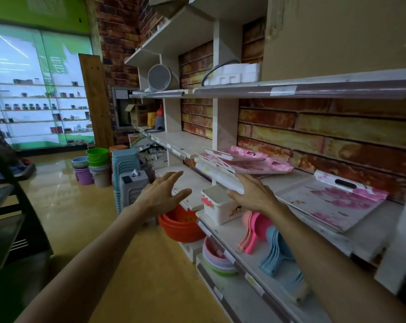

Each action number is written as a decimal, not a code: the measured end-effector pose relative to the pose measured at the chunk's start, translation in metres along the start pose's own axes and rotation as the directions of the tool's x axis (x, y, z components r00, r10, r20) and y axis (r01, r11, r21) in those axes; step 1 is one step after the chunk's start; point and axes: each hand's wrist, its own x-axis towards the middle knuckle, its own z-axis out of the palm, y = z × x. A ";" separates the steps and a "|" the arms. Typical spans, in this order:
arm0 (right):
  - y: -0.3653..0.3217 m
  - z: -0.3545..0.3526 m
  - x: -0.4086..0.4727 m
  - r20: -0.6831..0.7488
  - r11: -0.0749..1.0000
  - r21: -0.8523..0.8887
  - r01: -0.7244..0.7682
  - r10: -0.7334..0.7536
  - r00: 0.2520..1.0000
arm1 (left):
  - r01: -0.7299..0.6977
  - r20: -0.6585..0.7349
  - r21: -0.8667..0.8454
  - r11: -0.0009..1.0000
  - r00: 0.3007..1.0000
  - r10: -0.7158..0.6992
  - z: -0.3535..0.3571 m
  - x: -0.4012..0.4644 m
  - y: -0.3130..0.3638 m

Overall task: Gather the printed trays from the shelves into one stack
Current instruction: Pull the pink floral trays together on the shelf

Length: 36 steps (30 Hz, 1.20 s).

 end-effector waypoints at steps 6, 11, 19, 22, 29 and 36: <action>0.002 0.029 0.093 -0.003 0.998 0.018 -0.056 0.056 0.998 | -0.048 -0.007 -0.047 0.998 0.999 0.048 0.010 0.096 -0.049; 0.007 0.046 0.156 -0.039 0.990 0.122 -0.068 0.073 0.997 | -0.101 -0.028 -0.106 0.989 0.995 0.099 0.015 0.167 -0.081; 0.026 0.071 0.246 -0.100 0.982 0.155 -0.107 0.124 0.987 | -0.199 -0.052 -0.176 0.964 0.980 0.193 0.047 0.271 -0.117; 0.034 0.077 0.279 -0.118 0.973 0.206 -0.106 0.132 0.984 | -0.265 -0.092 -0.215 0.940 0.964 0.251 0.061 0.310 -0.122; 0.074 0.090 0.368 -0.203 0.969 0.188 -0.162 0.200 0.959 | -0.402 -0.122 -0.250 0.881 0.915 0.384 0.099 0.418 -0.135; 0.125 0.093 0.442 -0.276 0.915 0.286 -0.286 0.364 0.889 | -0.541 -0.115 -0.247 0.804 0.840 0.530 0.132 0.519 -0.133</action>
